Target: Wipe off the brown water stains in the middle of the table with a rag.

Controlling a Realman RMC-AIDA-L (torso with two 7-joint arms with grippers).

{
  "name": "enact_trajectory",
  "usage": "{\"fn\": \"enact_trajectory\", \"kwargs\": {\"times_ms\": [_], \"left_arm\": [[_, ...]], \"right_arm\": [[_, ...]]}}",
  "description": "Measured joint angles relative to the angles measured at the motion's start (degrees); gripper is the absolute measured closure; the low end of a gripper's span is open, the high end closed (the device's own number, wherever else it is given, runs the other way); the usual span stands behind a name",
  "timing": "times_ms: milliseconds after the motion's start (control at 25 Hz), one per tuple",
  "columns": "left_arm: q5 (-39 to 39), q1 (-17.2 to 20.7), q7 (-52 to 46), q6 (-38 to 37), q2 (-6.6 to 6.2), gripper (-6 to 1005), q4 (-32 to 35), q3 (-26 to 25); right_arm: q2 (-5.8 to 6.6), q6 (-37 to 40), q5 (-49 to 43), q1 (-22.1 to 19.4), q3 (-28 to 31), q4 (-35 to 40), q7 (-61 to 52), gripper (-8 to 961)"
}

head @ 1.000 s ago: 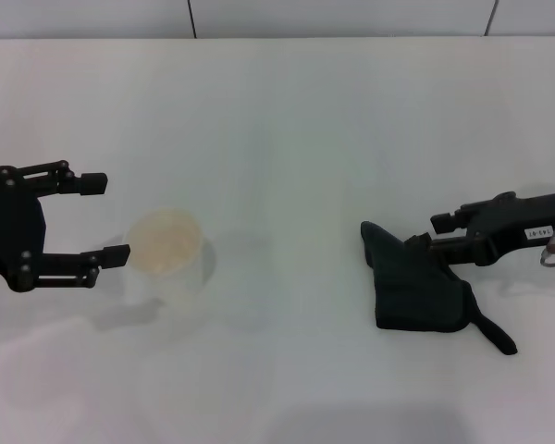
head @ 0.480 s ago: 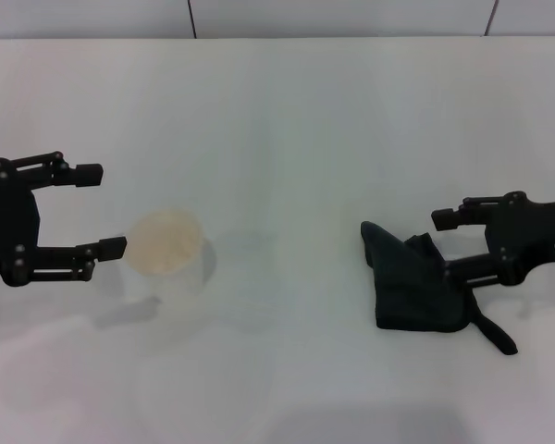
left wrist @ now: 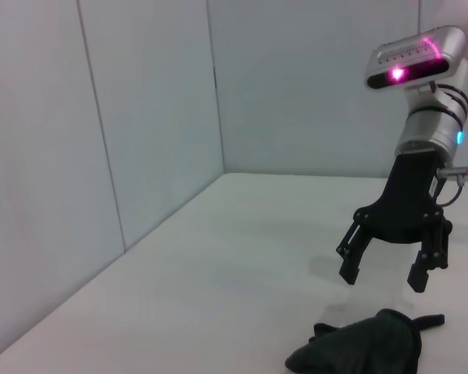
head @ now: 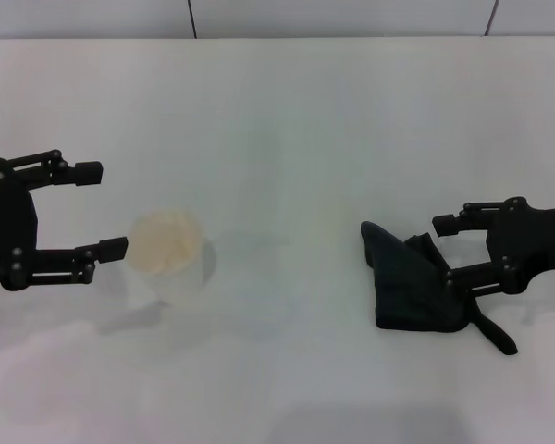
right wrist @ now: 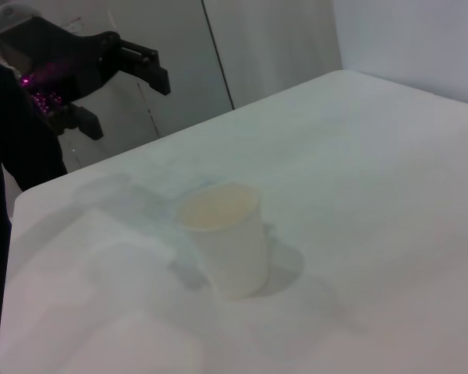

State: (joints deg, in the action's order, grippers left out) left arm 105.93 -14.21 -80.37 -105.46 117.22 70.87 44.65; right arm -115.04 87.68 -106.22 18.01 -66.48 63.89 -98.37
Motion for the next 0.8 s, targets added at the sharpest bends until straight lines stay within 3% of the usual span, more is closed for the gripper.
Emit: {"fn": "enact_trajectory", "kwargs": {"times_ms": [200,800], "left_arm": [[-0.55,1.0,-0.62,-0.12,0.79,153,1.72,-0.01],[-0.84,2.51,-0.95,-1.68,1.57,153,2.02,0.17]], "right_arm": [[0.12,0.24,0.02,0.09,0.18,0.44,-0.03,114],[0.09,2.83,-0.74,-0.05,-0.03,1.37,1.82,115]]}}
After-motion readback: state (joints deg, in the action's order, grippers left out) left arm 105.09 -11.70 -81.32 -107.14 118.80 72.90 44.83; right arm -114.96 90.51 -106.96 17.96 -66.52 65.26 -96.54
